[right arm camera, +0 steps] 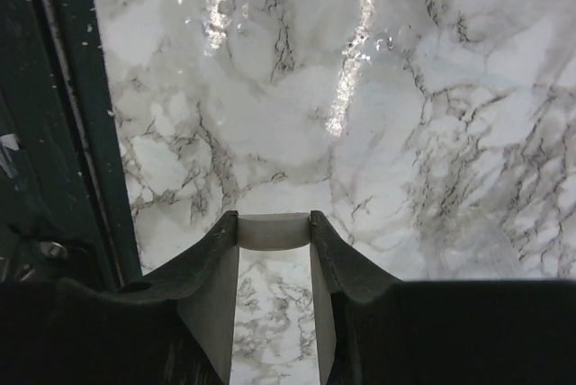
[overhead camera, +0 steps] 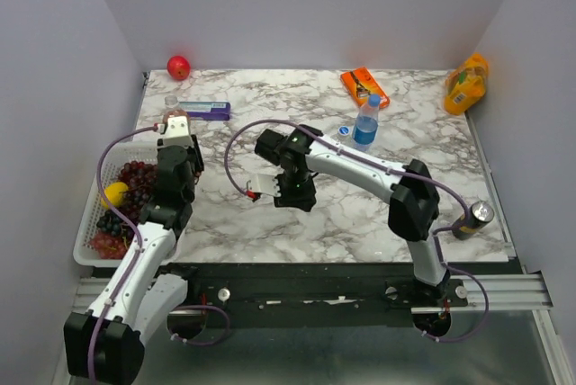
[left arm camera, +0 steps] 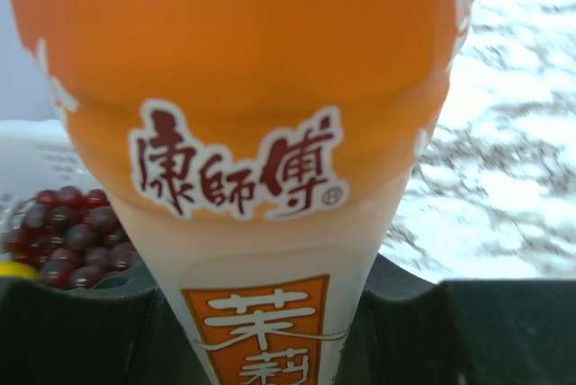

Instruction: Screw on the bottle caps

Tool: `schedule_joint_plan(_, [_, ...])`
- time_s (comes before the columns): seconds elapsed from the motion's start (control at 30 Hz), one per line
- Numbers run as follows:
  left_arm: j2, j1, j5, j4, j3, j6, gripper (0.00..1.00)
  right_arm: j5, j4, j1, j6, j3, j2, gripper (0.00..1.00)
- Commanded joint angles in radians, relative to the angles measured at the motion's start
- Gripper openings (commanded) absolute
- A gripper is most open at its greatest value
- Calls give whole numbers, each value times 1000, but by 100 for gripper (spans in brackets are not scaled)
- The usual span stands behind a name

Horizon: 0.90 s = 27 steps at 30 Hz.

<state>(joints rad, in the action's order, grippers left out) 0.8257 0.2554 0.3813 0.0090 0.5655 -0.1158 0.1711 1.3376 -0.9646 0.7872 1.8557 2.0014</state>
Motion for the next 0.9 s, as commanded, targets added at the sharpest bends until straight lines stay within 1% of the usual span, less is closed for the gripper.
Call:
schedule_joint_plan(0.0, [-37,-123,21,5,80,-50,0,-110,126,-13,-26,80,129,1])
schedule_joint_plan(0.07, [-60,-152,15,15,79,-30,0,-125,100,-13,-40,82,155,2])
schedule_joint_plan(0.2, [-115,-162,7,22,80,22,0,-223,25,-14,-49,-4,211,4])
schedule_joint_plan(0.23, [-122,-162,-4,20,82,25,0,-234,-26,-14,-49,-27,212,5])
schedule_joint_plan(0.3, [-137,-162,-18,17,89,36,0,-234,-64,-16,-54,-46,215,5])
schedule_joint_plan(0.5, [-128,-162,-120,22,100,1,0,-194,-170,-14,-57,-81,214,33])
schedule_joint_plan(0.53, [-123,-163,-136,26,100,-2,0,-190,-205,-14,-54,-88,209,41])
schedule_joint_plan(0.63, [-105,-163,-183,39,111,-15,0,-176,-257,-14,-45,-133,186,49])
schedule_joint_plan(0.7, [-88,-163,-205,49,123,-15,0,-177,-279,-14,-45,-162,172,52])
schedule_joint_plan(0.73, [-83,-163,-208,51,125,-13,0,-177,-302,-14,-46,-173,166,57])
schedule_joint_plan(0.77, [-79,-163,-211,58,129,-15,0,-148,-311,-13,-49,-181,162,59])
schedule_joint_plan(0.87, [-65,-163,-222,80,135,-12,0,-139,-333,-8,-63,-191,148,61])
